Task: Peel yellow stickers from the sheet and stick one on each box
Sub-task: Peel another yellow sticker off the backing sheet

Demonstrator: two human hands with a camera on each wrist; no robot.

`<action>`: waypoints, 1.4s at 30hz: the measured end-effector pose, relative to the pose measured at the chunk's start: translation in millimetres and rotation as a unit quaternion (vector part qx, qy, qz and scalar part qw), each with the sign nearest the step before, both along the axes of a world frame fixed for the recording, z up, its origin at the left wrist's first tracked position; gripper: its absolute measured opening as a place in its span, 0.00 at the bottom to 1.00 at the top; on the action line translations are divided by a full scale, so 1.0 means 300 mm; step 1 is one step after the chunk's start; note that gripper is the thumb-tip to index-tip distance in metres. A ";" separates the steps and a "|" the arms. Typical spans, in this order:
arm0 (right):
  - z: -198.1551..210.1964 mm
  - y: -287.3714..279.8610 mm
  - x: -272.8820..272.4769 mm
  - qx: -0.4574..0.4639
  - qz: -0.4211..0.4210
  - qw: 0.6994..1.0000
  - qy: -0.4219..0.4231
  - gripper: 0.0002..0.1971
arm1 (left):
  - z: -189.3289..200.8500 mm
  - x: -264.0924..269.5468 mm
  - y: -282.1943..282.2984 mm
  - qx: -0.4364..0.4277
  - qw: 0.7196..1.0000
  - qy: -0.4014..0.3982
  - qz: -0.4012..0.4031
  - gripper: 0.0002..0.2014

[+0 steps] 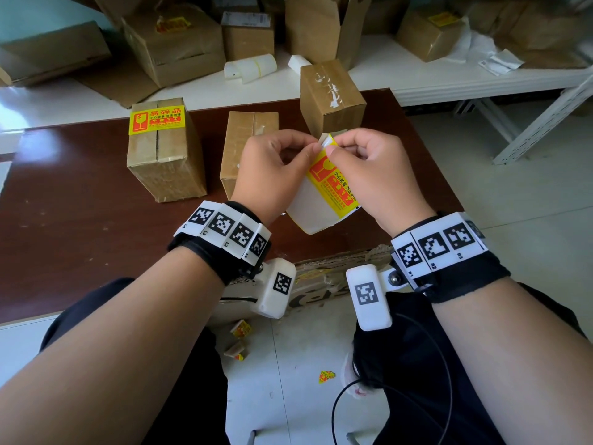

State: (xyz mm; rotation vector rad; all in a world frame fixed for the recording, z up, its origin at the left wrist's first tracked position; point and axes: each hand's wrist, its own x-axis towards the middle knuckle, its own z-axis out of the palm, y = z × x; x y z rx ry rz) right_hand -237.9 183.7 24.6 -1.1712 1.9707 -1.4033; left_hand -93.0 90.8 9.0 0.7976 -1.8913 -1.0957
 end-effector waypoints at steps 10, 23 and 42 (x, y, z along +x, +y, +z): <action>-0.009 -0.008 0.007 -0.005 0.000 1.000 -0.018 0.11 | 0.002 -0.014 -0.009 0.001 1.000 0.004 0.008 0.04; -0.021 -0.014 -0.010 0.002 -0.009 1.000 -0.004 0.07 | 0.011 -0.010 -0.007 -0.011 0.999 -0.019 0.023 0.05; -0.020 -0.016 -0.006 0.017 -0.008 1.000 -0.004 0.09 | 0.015 0.000 -0.018 -0.011 0.999 -0.020 0.024 0.04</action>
